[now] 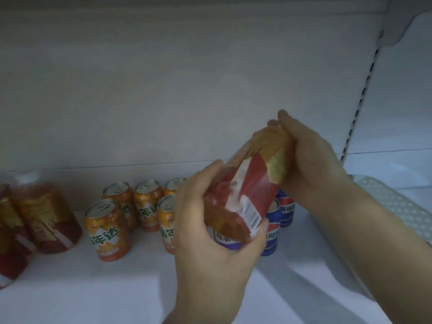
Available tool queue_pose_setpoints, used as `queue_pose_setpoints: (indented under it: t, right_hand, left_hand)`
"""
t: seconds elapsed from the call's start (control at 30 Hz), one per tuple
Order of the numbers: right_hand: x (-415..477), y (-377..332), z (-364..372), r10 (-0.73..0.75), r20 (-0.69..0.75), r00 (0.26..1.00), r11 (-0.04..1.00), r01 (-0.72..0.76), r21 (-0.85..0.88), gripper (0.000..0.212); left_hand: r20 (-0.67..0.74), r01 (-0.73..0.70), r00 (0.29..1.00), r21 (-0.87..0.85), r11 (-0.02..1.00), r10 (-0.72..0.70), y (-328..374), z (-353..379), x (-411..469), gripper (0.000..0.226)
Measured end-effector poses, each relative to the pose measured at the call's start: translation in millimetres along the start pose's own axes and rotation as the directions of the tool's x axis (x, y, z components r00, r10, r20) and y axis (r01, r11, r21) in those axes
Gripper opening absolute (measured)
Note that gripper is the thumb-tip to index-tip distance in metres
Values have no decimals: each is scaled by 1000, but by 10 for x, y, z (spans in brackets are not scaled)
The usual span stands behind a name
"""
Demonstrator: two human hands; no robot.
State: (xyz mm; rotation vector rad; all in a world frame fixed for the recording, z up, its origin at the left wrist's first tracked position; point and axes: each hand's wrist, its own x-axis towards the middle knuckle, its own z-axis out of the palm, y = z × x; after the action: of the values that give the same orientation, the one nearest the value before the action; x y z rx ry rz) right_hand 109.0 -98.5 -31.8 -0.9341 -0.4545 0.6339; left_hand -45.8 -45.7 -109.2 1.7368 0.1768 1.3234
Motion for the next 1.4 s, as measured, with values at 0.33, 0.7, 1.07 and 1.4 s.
queue_pose_setpoints:
  t: [0.33,0.7,1.07,1.4]
  right_hand:
    - [-104,-191,-293,86,8,996,949,-84,305,16]
    - [-229,-530,-687,-81,-123,989,996,83,11,17]
    - [-363,-756,-1406,-110,-197,974,713,-61,-699,85]
    - [-154,-588,-1766,-4,-215,977,674,-156,-722,68]
  left_hand:
    - [148,-38,988,-102,994,53,220,323,-156,96]
    - [304,228,943,-286,931,-137,347,840,-210,94]
    - [381,242,909,-152,958,-169,150,1774,-289,82]
    - [468,165,856,155,974,-220,-232,1785,-371,53]
